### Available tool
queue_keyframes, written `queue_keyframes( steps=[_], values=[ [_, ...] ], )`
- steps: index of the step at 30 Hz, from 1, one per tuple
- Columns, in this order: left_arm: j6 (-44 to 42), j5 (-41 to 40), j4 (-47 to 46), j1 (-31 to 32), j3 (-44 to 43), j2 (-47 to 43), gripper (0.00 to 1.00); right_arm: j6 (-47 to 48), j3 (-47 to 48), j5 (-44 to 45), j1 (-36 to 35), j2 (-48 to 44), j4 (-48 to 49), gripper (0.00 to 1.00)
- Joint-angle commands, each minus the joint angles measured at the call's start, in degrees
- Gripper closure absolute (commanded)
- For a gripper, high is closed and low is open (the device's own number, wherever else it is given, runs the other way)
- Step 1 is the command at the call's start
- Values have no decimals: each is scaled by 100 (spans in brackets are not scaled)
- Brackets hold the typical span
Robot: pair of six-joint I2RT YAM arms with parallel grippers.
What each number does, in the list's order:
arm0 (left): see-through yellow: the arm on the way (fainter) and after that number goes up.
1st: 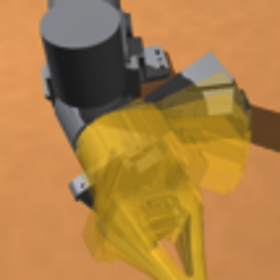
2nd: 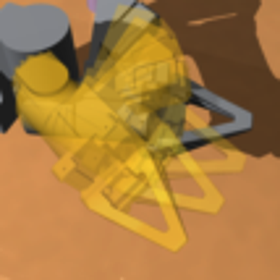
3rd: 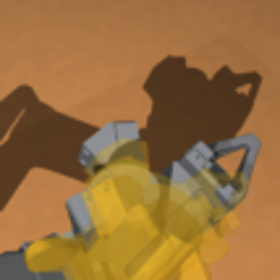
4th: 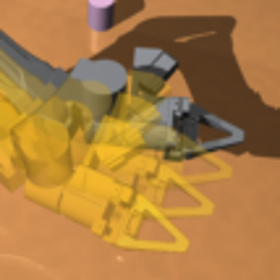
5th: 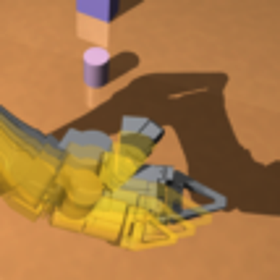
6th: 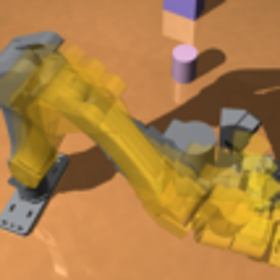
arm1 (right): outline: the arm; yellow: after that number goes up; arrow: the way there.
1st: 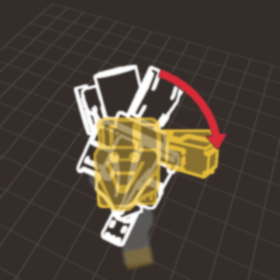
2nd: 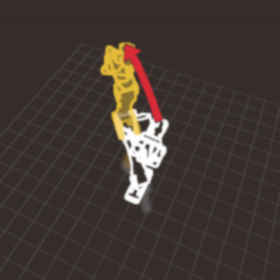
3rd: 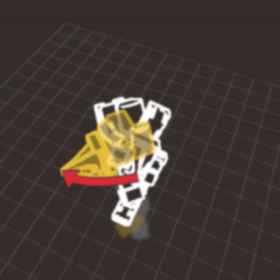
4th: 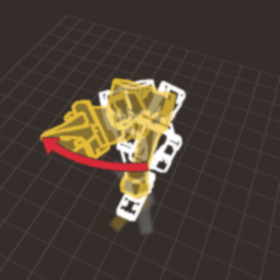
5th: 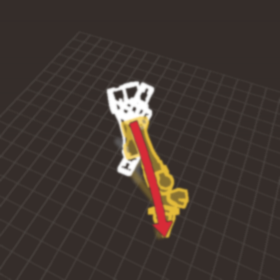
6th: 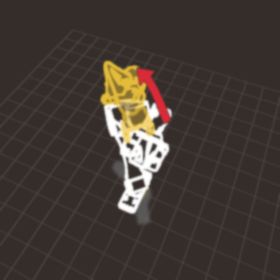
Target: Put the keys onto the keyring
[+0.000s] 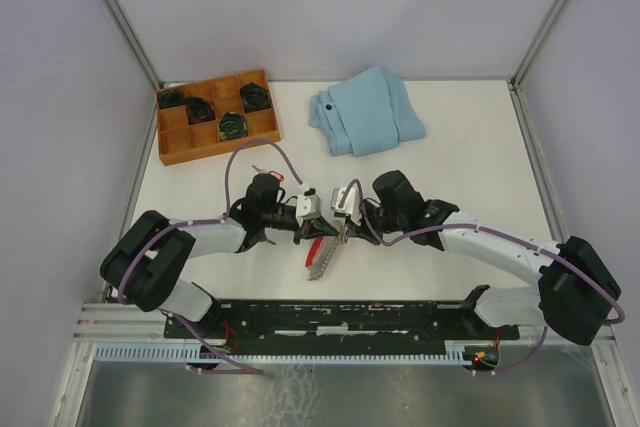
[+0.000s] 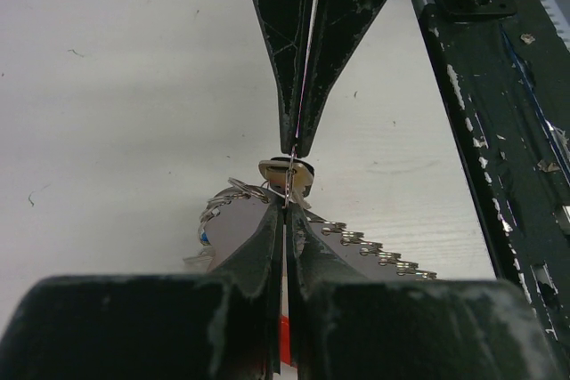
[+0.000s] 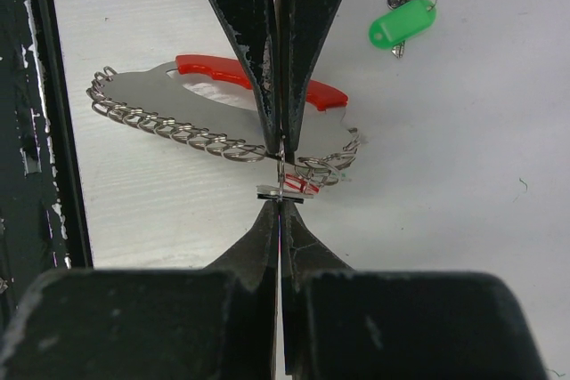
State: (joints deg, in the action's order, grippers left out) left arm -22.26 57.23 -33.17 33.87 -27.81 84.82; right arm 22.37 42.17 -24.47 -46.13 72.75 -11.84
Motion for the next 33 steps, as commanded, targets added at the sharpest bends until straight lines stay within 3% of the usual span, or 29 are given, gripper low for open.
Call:
queue_keyframes(
  steps=[1, 18, 33],
  values=[
    [229, 357, -581, 23, -222, 44, 97, 28, 326, -320, -50, 64, 361, 99],
    [889, 174, -668, 32, -247, 87, 97, 185, 421, -210, -98, 72, 387, 99],
    [927, -202, -258, 46, -252, -67, 97, 251, 581, -45, -136, -21, 154, 99]
  ],
)
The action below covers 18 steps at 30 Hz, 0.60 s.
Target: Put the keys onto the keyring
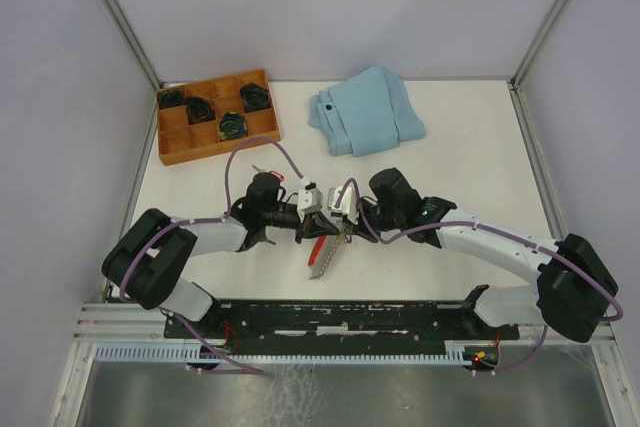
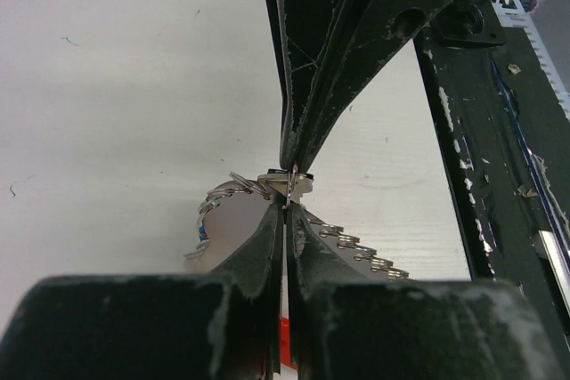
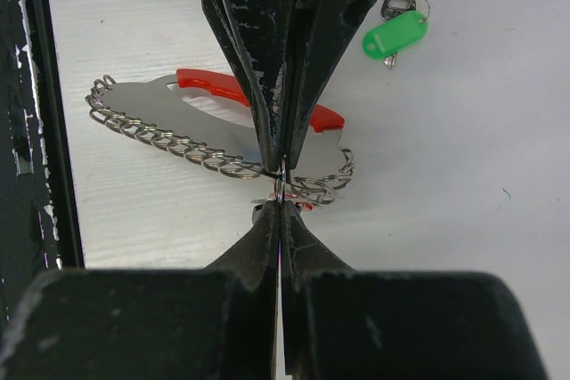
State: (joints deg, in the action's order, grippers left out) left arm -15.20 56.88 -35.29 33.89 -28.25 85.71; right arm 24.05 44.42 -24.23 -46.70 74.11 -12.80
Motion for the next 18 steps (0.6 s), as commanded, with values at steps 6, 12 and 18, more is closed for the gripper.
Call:
queue_keyframes(
  steps=[6, 12, 18],
  values=[
    [-23, -419, 180, 83, -206, -188, 97, 14, 445, -28, -81, -158, 188, 99],
    [-150, -506, 233, 94, -165, -353, 97, 18, 506, -12, -74, -21, 83, 99],
    [309, -481, -136, 87, -163, -330, 97, 142, 586, -133, -84, 121, -128, 99]
  ],
)
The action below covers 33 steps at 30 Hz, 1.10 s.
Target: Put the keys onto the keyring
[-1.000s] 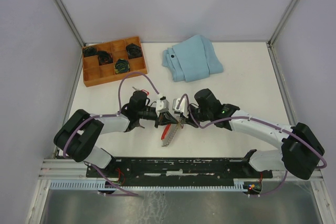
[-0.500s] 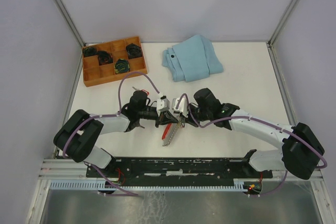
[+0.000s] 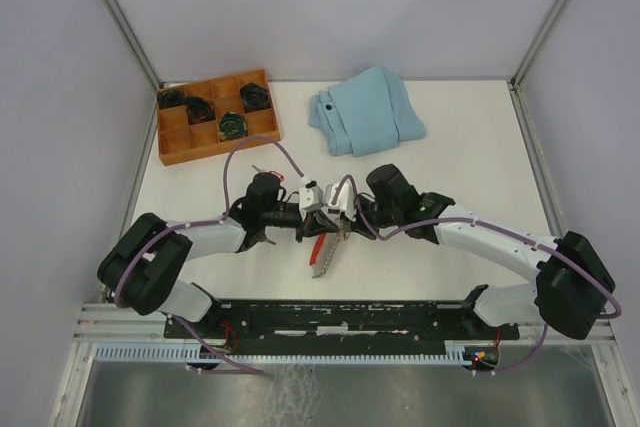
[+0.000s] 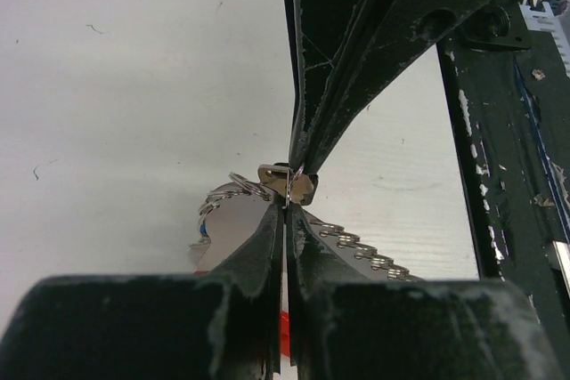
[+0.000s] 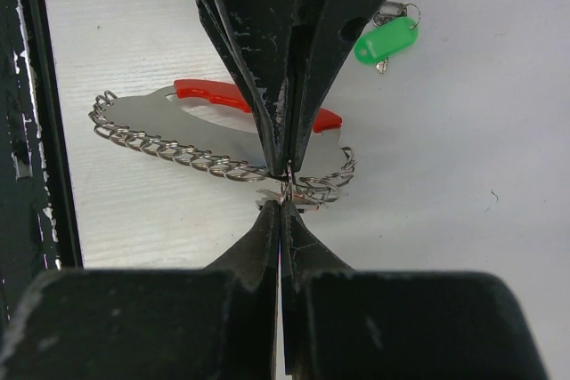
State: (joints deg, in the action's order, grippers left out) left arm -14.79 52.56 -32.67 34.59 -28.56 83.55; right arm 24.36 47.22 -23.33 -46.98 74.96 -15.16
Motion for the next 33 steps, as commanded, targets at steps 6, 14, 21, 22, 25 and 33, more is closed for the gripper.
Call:
queue_keyframes(
  steps=[6, 14, 21, 22, 25, 33],
  values=[
    [1134, -305, -856, 4, -90, -149, 97, 196, 147, 46, -57, -48, 107, 99],
    [2348, -915, -1974, -74, 317, -166, 97, 174, -45, 333, -57, -177, 303, 99],
    [3264, -1132, -3302, -85, 702, -32, 97, 61, -312, 575, -56, -279, 725, 99],
    [3418, -1164, -3503, -86, 744, 11, 97, 42, -341, 583, -57, -284, 790, 99],
    [3774, -1265, -4162, -83, 868, 191, 97, -25, -450, 604, -57, -297, 941, 99],
    [3720, -1322, -4591, -84, 1038, 518, 97, -46, -437, 831, -57, -575, 987, 99]
  ],
)
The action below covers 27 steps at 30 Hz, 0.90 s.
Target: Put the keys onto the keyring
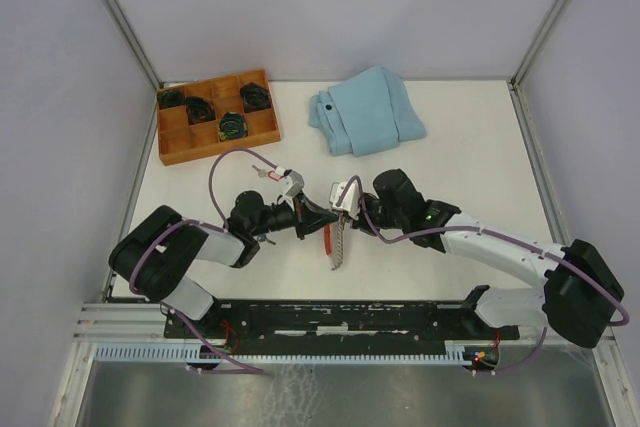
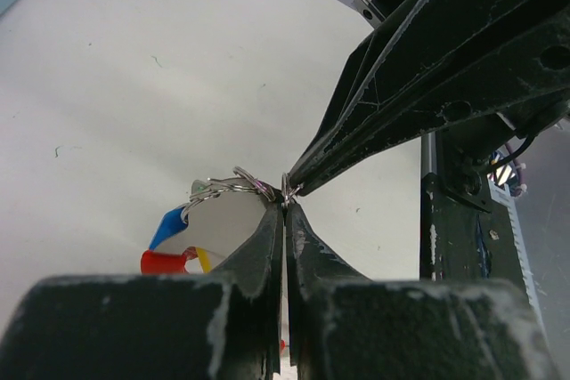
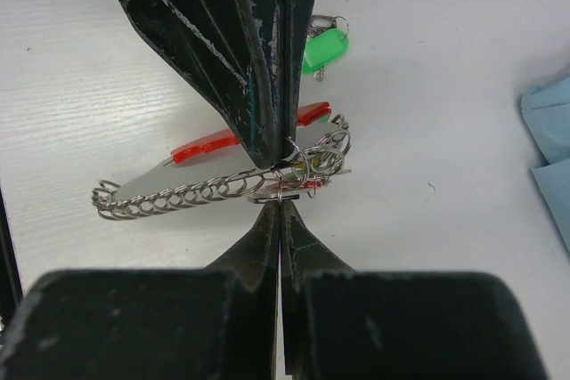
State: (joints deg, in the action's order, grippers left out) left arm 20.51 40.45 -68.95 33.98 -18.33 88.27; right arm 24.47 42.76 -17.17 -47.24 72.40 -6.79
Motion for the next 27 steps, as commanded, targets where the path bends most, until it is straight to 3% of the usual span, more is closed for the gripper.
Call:
queue_keyframes(
  steps=[1, 7, 16, 22, 27],
  values=[
    [125, -111, -907, -24, 30, 64, 95, -22, 54, 229, -31, -379, 92, 99],
    [-155, -38, -703, -23, 25, 159, 78, 162, 322, 83, -31, -363, -300, 99],
    [-740, 295, 3, -20, -123, 122, 69, 331, 549, -18, -31, -196, -575, 99],
    [-1256, 824, 688, -23, -407, 96, 57, 470, 700, -75, -31, -94, -789, 99],
    [-2139, 985, 1201, -27, -537, -17, 55, 491, 716, -127, -35, -107, -843, 99]
  ],
)
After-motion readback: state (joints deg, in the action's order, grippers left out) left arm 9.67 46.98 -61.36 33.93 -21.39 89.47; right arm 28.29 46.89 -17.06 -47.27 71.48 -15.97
